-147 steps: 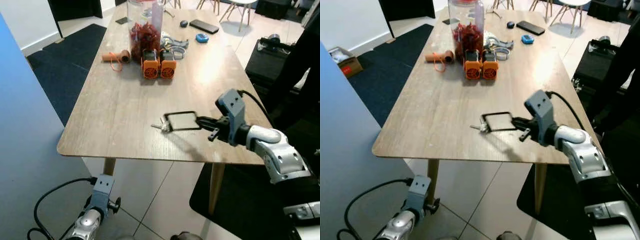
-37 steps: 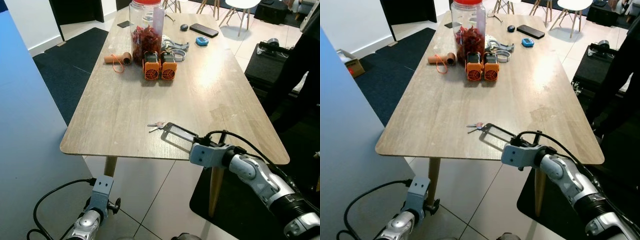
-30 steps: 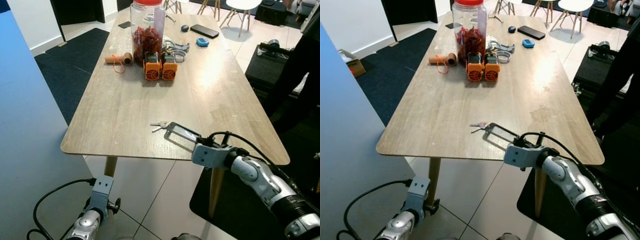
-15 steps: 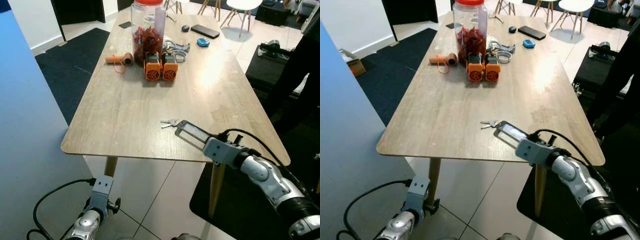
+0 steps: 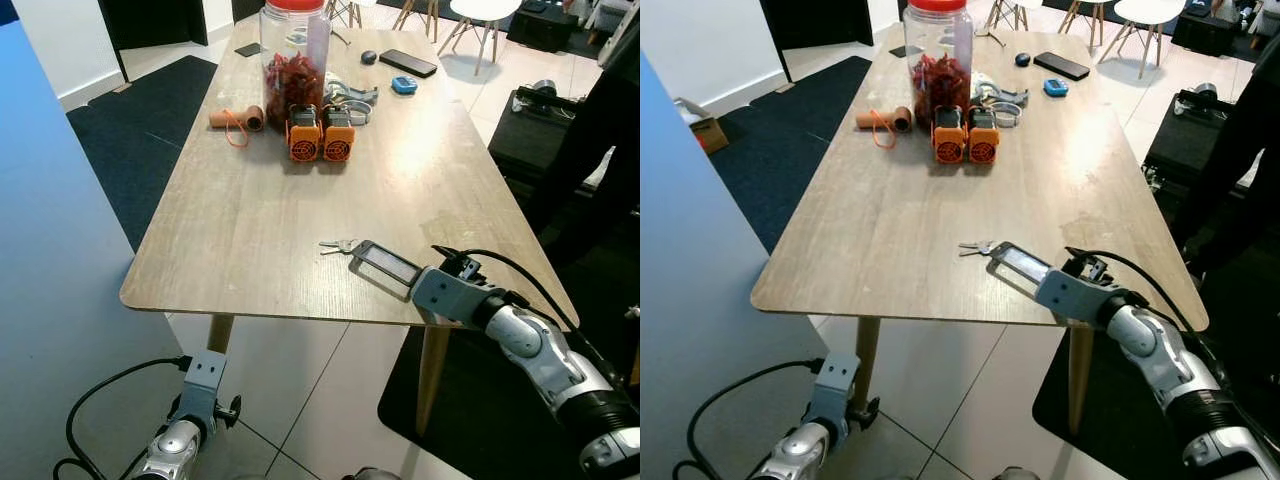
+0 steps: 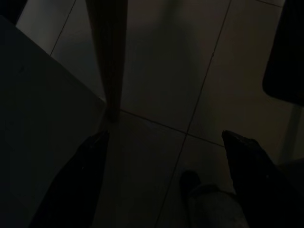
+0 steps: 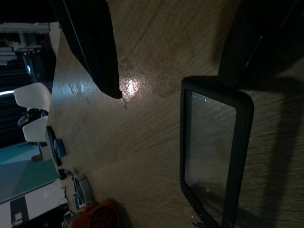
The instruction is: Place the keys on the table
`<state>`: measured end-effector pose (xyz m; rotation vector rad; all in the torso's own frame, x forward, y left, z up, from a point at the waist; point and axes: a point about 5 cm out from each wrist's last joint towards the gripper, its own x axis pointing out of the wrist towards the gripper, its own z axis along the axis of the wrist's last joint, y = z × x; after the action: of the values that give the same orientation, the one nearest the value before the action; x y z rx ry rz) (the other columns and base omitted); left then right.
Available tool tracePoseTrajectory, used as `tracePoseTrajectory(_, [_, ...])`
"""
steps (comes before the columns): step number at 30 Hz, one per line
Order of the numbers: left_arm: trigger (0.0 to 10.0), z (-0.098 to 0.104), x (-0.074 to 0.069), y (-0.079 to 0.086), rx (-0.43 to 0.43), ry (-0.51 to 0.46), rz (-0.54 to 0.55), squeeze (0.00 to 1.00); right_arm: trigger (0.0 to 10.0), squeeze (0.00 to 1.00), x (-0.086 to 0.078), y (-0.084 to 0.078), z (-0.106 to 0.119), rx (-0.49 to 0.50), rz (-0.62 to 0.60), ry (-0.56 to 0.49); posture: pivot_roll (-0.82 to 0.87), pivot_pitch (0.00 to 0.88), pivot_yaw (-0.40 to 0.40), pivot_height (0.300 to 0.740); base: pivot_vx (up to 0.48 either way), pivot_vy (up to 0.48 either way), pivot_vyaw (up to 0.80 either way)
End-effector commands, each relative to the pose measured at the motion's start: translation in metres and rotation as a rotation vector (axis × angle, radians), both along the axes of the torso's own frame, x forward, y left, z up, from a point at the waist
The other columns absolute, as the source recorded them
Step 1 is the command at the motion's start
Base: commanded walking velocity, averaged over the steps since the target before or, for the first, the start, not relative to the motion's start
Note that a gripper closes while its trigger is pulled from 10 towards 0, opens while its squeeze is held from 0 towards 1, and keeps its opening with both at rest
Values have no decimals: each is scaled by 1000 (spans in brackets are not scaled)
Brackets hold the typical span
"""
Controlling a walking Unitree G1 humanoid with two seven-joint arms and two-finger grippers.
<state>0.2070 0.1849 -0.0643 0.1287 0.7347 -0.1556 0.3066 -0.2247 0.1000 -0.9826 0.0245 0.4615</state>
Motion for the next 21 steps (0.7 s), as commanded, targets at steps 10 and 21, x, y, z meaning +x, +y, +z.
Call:
tracePoseTrajectory(10, [10000, -1, -2, 2, -5, 12, 7, 0, 10000, 0, -16, -10, -23, 91, -42, 165, 46, 81, -21, 740, 0, 0, 0])
tracePoseTrajectory(21, [10000, -2, -5, 3, -7, 17, 11, 0, 10000, 0, -33, -29, -46, 145, -143, 305, 45, 81, -21, 740, 0, 0, 0])
